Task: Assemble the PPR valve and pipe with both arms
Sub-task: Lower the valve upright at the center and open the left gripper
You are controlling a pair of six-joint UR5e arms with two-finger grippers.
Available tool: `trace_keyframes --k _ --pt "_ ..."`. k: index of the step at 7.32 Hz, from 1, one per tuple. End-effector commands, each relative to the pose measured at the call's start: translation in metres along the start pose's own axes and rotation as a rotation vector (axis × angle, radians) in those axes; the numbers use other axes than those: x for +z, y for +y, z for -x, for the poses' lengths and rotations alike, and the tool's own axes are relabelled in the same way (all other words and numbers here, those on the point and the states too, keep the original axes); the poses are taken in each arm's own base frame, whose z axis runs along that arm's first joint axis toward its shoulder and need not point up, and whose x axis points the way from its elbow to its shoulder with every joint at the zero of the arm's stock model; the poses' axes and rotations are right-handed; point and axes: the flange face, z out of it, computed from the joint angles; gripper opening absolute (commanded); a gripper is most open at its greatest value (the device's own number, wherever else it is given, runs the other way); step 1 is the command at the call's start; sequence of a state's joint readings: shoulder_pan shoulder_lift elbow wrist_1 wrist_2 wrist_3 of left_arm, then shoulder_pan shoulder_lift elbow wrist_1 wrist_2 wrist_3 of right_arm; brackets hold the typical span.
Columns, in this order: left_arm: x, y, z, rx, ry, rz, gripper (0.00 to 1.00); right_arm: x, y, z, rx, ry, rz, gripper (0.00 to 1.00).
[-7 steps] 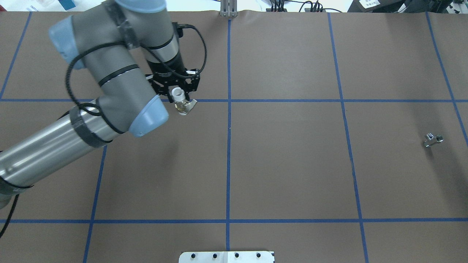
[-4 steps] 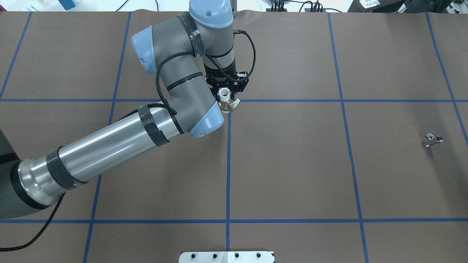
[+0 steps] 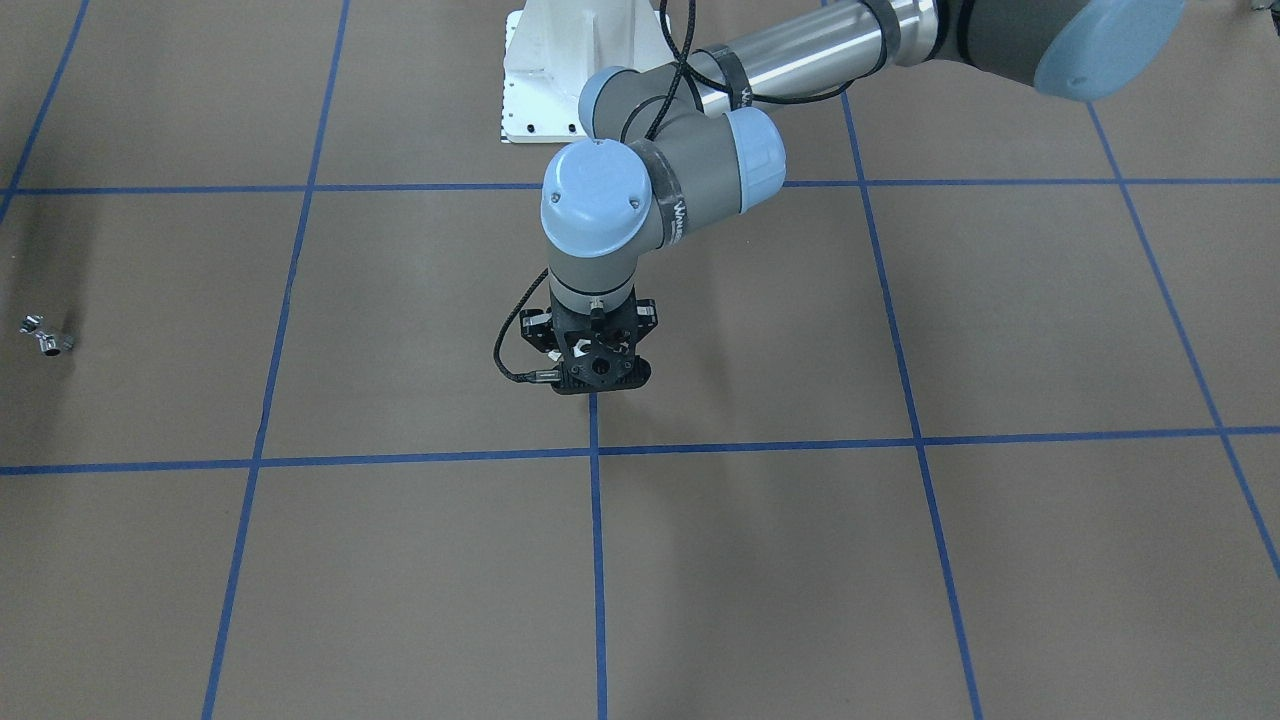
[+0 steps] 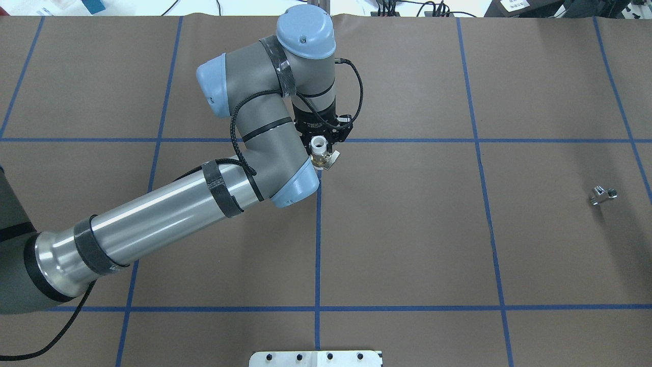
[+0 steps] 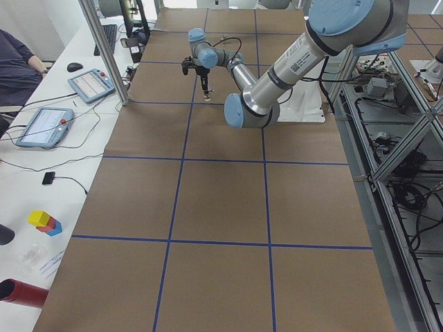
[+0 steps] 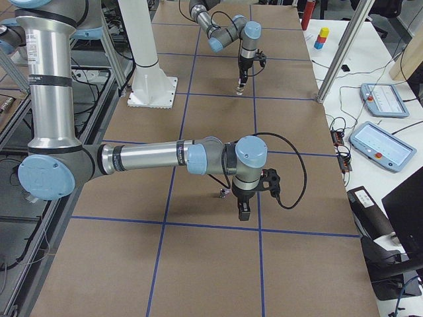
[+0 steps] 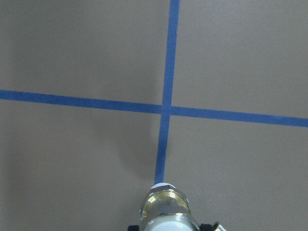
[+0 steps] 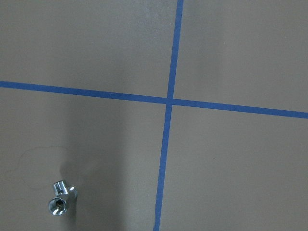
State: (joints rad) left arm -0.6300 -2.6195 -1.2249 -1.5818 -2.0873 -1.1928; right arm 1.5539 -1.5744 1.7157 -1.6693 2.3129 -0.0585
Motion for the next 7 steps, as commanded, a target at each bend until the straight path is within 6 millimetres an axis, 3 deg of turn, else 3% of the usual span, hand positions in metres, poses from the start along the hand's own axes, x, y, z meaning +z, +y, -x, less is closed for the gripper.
trace_keyframes --k 1,4,7 --pt "0.009 -0.001 0.004 -0.002 -0.008 0.004 0.00 -0.002 0.000 0.002 -0.003 0.000 -0.004 0.99" --pt "0.018 -0.004 0.015 -0.001 0.003 0.000 0.00 -0.003 -0.002 0.003 -0.004 0.000 -0.005 0.99" --pt "0.015 -0.002 0.011 0.001 0.009 -0.001 0.00 -0.003 -0.003 0.002 -0.004 0.001 -0.005 0.99"
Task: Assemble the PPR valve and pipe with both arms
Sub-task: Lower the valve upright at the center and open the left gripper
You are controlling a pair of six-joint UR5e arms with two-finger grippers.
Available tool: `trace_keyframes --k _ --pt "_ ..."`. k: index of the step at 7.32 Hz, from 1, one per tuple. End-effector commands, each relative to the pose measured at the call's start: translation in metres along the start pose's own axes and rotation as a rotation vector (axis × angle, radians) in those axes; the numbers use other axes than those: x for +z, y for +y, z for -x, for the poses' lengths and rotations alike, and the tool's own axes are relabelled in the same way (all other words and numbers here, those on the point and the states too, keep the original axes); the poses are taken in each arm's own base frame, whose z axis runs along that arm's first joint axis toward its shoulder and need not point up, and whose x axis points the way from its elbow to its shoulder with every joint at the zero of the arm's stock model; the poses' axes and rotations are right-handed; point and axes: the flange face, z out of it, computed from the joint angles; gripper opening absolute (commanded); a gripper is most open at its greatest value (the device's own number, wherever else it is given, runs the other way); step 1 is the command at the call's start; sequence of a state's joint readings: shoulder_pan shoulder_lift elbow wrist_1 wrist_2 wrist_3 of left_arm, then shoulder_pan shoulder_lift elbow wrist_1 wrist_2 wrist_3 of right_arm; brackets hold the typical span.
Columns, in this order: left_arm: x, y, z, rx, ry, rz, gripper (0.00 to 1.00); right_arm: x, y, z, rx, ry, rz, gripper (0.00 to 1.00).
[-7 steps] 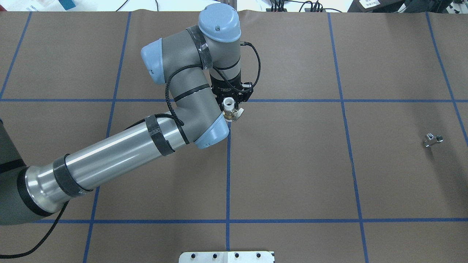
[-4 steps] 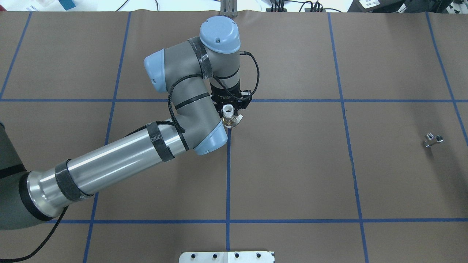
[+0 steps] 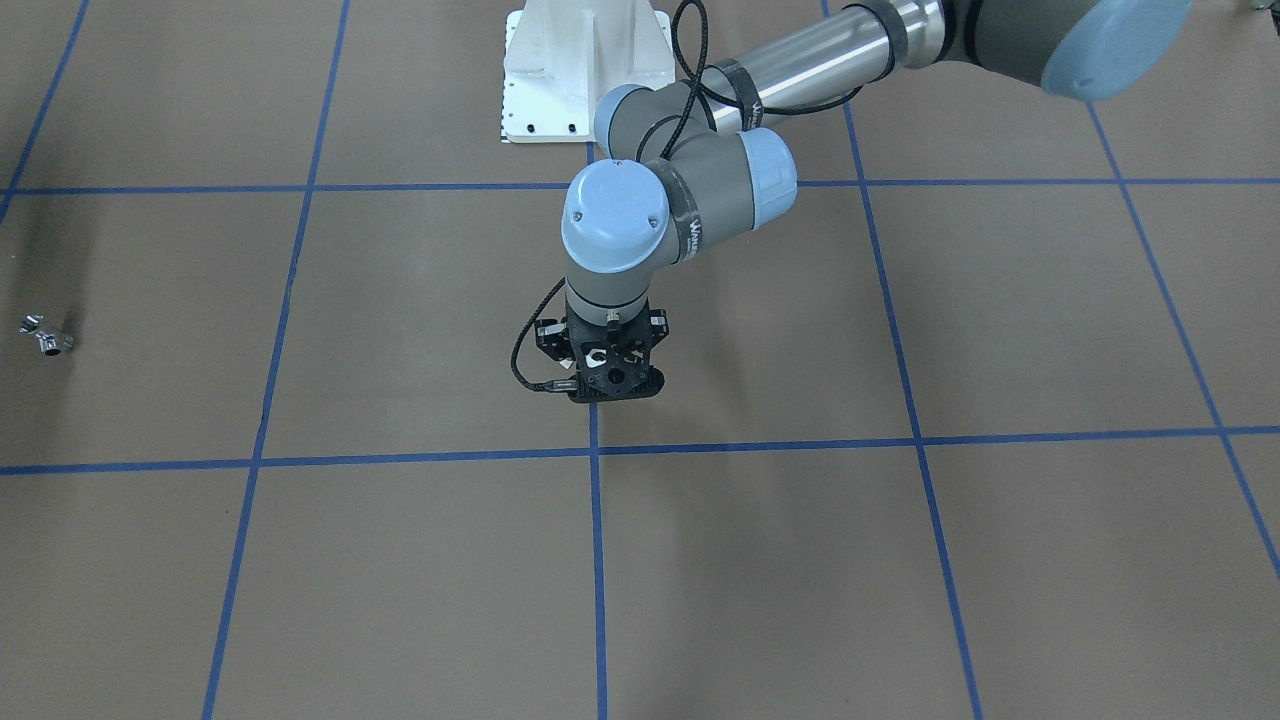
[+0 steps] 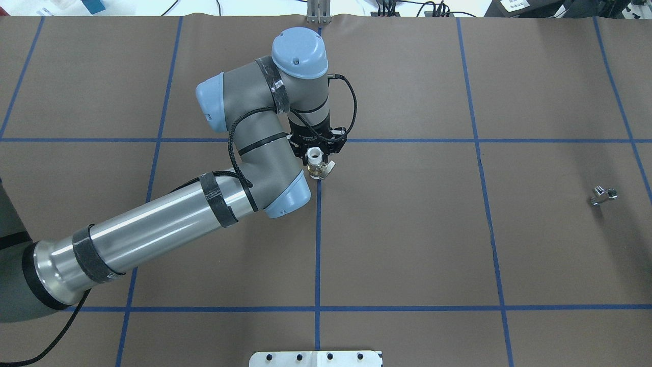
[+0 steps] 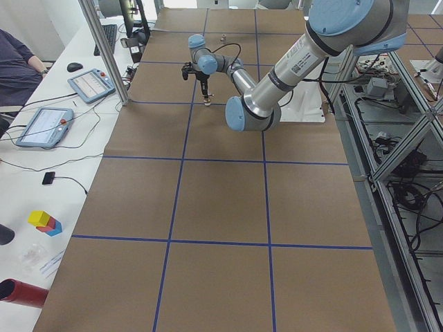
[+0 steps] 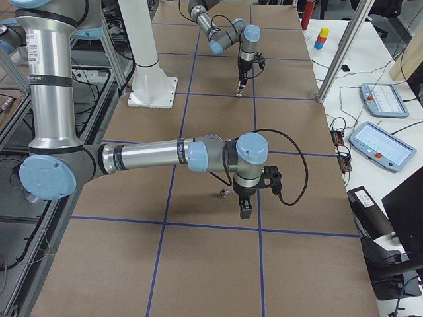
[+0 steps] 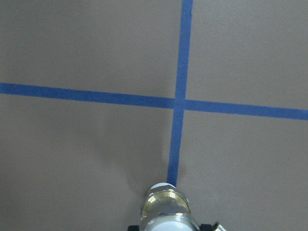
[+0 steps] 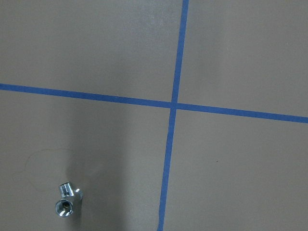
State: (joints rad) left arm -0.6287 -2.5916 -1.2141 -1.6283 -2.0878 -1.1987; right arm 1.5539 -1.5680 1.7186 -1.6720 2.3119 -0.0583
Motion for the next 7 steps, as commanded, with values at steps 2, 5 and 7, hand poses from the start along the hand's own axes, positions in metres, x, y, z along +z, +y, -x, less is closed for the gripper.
trace_keyframes --k 2,5,7 --pt "-0.0021 0.0014 -0.0031 0.003 0.006 -0.001 0.00 0.0006 0.0000 -0.0005 0.001 -0.001 0.001 0.99" --pt "0.0023 0.0036 -0.0024 0.004 0.001 0.004 0.00 0.0006 0.0006 -0.0006 0.001 0.000 0.001 0.99" --pt "0.0010 0.0041 -0.0030 0.012 0.004 0.003 0.76 0.0014 0.0014 -0.0012 0.008 0.000 0.009 0.99"
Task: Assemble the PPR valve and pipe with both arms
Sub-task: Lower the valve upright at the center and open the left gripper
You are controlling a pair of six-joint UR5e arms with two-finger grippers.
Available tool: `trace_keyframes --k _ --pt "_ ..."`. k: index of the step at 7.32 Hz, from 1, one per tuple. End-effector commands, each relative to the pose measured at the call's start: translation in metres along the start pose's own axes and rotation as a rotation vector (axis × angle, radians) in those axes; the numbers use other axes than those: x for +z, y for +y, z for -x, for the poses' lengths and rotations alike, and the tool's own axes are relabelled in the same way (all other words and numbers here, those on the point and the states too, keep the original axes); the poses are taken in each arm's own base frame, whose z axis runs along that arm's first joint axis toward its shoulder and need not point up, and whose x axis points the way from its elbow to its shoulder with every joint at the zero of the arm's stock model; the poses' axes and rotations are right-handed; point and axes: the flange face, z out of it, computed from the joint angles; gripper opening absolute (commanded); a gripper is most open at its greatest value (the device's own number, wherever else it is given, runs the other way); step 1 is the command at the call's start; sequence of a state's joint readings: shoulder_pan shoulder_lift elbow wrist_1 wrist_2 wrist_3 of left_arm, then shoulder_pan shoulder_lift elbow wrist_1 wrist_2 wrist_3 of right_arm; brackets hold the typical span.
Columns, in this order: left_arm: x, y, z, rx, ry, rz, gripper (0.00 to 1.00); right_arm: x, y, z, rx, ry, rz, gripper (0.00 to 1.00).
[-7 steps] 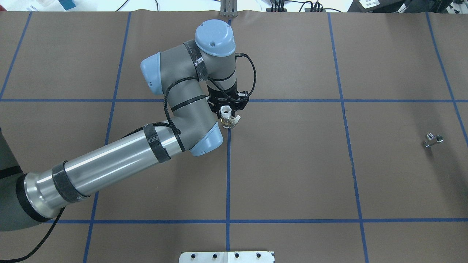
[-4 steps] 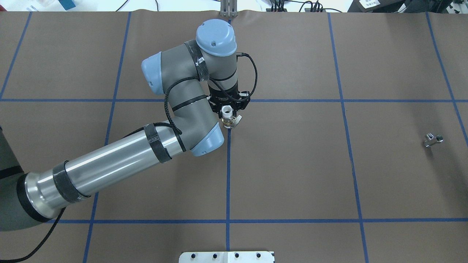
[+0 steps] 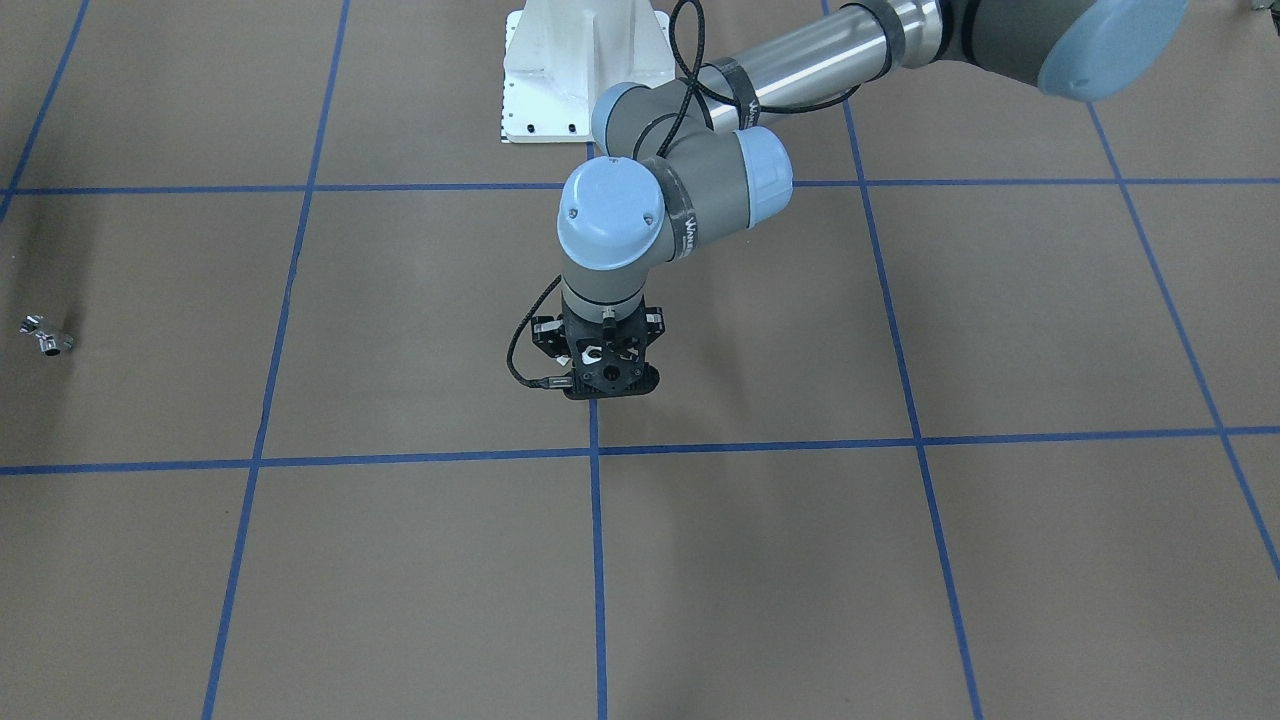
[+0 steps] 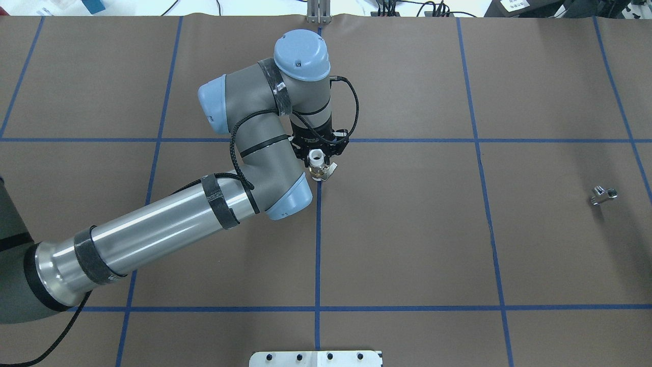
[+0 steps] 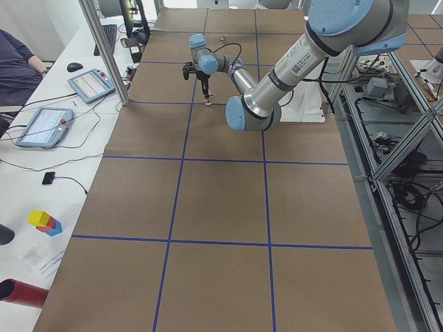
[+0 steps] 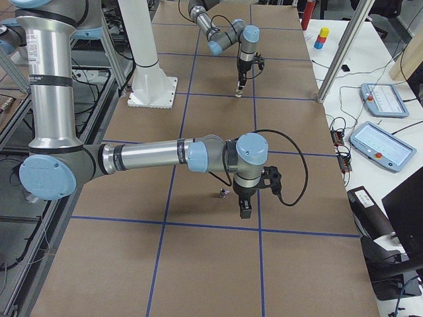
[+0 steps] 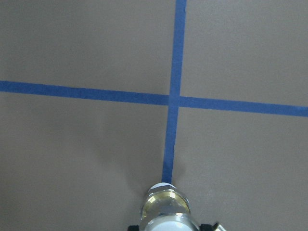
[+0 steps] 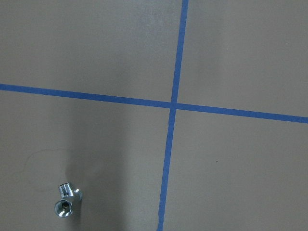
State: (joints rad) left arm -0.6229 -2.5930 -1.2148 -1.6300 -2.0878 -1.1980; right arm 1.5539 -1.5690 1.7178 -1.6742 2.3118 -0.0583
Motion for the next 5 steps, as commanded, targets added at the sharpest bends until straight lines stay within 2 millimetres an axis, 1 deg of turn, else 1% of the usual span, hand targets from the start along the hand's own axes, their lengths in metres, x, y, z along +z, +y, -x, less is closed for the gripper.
trace_keyframes --k 1,5 --pt "-0.0026 0.0009 -0.0020 0.002 0.004 -0.001 1.00 -0.0003 0.0000 0.0003 0.009 0.000 0.010 0.99" --pt "-0.0056 0.0025 -0.0027 -0.022 0.009 -0.003 1.00 -0.0013 -0.0001 0.0013 0.008 -0.002 0.009 0.99"
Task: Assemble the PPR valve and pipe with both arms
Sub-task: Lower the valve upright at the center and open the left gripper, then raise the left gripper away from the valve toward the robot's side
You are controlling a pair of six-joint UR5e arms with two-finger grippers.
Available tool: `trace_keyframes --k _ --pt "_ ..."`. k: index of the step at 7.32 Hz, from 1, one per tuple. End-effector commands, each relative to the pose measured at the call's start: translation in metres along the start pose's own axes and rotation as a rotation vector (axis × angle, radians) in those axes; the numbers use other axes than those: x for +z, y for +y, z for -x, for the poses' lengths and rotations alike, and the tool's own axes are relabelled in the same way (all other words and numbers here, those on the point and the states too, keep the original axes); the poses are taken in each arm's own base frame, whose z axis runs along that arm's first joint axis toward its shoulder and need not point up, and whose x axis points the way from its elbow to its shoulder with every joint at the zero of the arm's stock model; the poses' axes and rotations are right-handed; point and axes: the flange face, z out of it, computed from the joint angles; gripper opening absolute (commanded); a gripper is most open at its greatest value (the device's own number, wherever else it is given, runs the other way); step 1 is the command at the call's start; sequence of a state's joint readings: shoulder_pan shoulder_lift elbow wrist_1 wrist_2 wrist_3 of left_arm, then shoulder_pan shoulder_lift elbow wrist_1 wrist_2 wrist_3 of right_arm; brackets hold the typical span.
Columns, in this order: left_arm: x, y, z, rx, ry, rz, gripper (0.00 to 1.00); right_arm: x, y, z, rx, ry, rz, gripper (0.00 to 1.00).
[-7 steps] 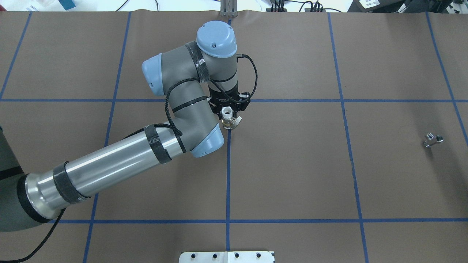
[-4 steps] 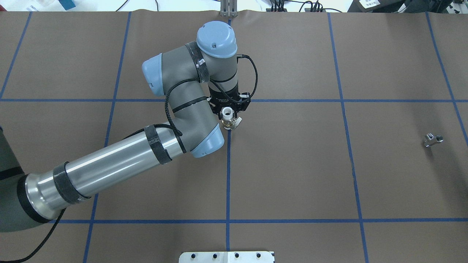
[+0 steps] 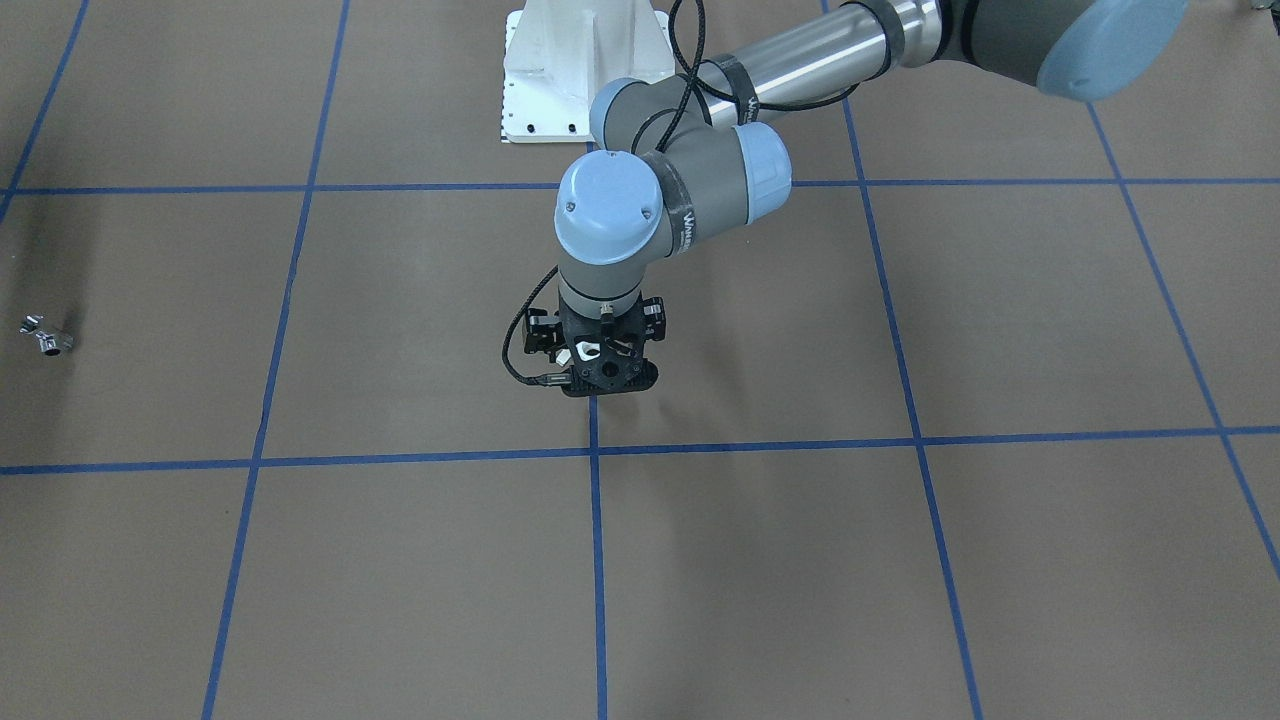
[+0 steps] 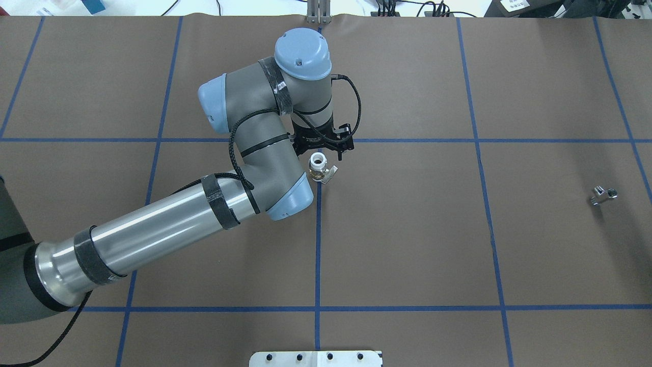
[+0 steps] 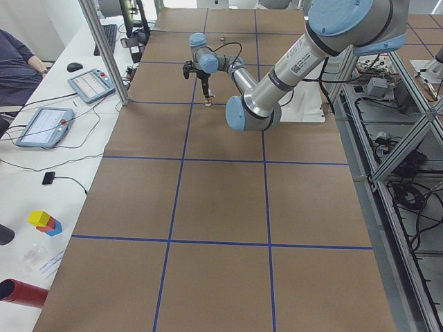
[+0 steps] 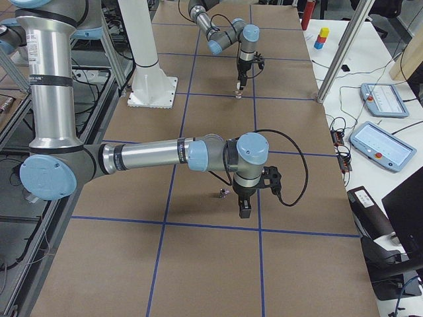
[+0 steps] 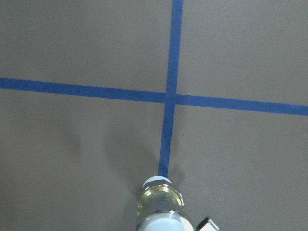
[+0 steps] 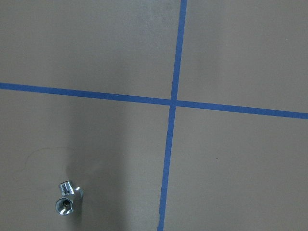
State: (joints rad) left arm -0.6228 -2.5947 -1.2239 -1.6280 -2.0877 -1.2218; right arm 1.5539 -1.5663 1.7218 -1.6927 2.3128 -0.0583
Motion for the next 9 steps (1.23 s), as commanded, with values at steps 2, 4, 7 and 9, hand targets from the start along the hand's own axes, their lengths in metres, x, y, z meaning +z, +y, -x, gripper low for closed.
trace_keyframes --k 2,4,7,9 --pt "-0.041 -0.006 0.004 -0.001 0.042 -0.041 1.00 -0.003 -0.001 0.004 -0.007 -0.002 -0.006 0.99" --pt "-0.089 -0.011 0.071 -0.021 0.061 -0.102 1.00 0.002 -0.004 0.021 -0.038 0.011 0.007 0.99" --pt "-0.126 0.000 0.171 0.045 0.074 -0.165 1.00 0.034 -0.030 0.097 -0.129 0.026 0.027 0.99" --pt "-0.143 0.007 0.181 0.091 0.034 -0.158 1.00 0.060 -0.024 0.117 -0.261 -0.001 -0.015 0.99"
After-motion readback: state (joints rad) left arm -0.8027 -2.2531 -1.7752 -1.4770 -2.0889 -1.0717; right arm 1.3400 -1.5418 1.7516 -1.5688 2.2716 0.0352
